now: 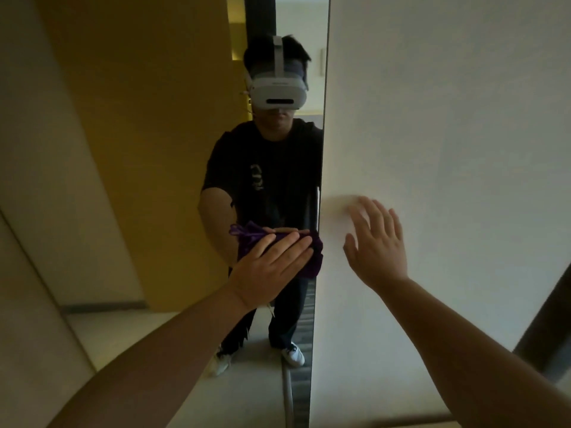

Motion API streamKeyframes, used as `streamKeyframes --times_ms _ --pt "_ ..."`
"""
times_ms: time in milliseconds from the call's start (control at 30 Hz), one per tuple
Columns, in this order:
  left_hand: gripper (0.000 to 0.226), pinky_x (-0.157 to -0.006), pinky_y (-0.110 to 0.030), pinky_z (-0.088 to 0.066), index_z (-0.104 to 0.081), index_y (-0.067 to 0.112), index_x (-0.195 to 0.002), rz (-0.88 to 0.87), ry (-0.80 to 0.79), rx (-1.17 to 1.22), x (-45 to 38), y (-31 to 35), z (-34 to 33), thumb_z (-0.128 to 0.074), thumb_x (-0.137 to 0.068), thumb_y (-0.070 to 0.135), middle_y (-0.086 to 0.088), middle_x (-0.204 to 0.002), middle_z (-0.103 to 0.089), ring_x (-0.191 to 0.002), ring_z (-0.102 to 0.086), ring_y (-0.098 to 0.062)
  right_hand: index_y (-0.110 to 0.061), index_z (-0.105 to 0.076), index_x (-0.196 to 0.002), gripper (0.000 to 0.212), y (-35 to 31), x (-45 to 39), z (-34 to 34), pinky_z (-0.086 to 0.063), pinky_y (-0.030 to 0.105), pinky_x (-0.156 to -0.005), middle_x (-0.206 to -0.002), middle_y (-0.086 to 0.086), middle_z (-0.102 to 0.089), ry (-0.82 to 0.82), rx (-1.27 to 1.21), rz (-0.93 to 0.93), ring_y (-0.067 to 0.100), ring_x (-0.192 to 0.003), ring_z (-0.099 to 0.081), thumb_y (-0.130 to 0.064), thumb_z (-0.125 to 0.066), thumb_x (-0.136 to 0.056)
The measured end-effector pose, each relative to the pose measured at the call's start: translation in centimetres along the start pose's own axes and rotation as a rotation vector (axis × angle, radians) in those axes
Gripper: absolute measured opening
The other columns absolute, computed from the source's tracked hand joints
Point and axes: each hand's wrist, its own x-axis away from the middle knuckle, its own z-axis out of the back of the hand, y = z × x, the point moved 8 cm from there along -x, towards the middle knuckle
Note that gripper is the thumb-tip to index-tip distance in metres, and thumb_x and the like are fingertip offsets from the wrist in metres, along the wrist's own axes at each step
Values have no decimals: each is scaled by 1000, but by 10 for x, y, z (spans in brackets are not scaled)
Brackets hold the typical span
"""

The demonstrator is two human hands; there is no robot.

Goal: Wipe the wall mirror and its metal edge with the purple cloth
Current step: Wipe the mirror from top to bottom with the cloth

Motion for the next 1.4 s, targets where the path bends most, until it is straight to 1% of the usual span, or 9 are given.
streamKeyframes --times_ms 267,467,567,633,733,967,1133,1233,1400 --pt "49 -84 -39 -49 -51 15 -140 -45 -210 217 33 18 7 -49 -92 12 -6 -142 -55 -117 -57 -26 -9 -64 -123 34 -11 41 8 -43 48 -104 -133 15 -59 -163 43 -52 35 -121 -56 -16 -66 -89" --pt "44 -83 -39 -49 -60 10 -133 177 -103 292 76 -49 60 -30 -101 9 -9 -135 -61 -113 -61 -29 -10 -62 -126 36 -72 30 31 -42 49 -106 -134 15 -58 -135 17 -14 36 -125 -54 -21 -64 -92" --pt "41 -80 -42 -50 -62 8 -131 219 -59 271 119 -93 83 -60 -90 4 -10 -134 -61 -112 -61 -30 -9 -64 -124 35 -132 28 30 -45 49 -101 -130 16 -62 -130 -22 33 38 -118 -58 -18 -66 -91" --pt "41 -79 -45 -51 -63 7 -130 241 -56 264 154 -124 95 -61 -89 2 -11 -134 -62 -111 -61 -30 -9 -64 -123 34 -178 26 22 -46 50 -99 -129 16 -62 -137 -62 59 39 -117 -58 -16 -66 -90" --pt "39 -81 -45 -51 -63 5 -130 271 -67 242 202 -164 112 -35 -103 8 -11 -132 -62 -112 -61 -31 -10 -61 -127 36 -237 24 1 -41 49 -102 -134 14 -57 -202 -119 66 37 -123 -53 -18 -62 -92" --pt "42 -84 -47 -49 -60 5 -132 364 -66 193 274 -244 124 -50 -91 5 -10 -138 -59 -117 -58 -30 -11 -49 -140 50 -350 15 -31 -33 52 -115 -148 13 -44 -234 -173 143 34 -142 -35 -26 -53 -93" --pt "44 -86 -48 -48 -58 4 -133 404 -81 193 287 -266 123 -50 -90 6 -10 -139 -57 -118 -55 -30 -15 -22 -156 67 -377 8 -51 -2 50 -124 -166 11 -5 -257 -74 160 28 -154 5 -36 -42 -96" --pt "46 -90 -48 -46 -55 4 -135 436 -79 182 287 -278 118 -51 -89 7 -11 -141 -55 -120 -54 -30 -14 -7 -159 73 -380 -4 -64 11 50 -122 -166 11 9 -243 8 157 28 -152 15 -44 -36 -99" --pt "44 -90 -51 -47 -54 5 -135 440 15 149 261 -303 114 -53 -91 8 -11 -142 -54 -122 -53 -32 -8 -10 -158 75 -372 -6 -90 2 56 -122 -165 18 3 -150 116 205 33 -152 12 -55 -26 -101"
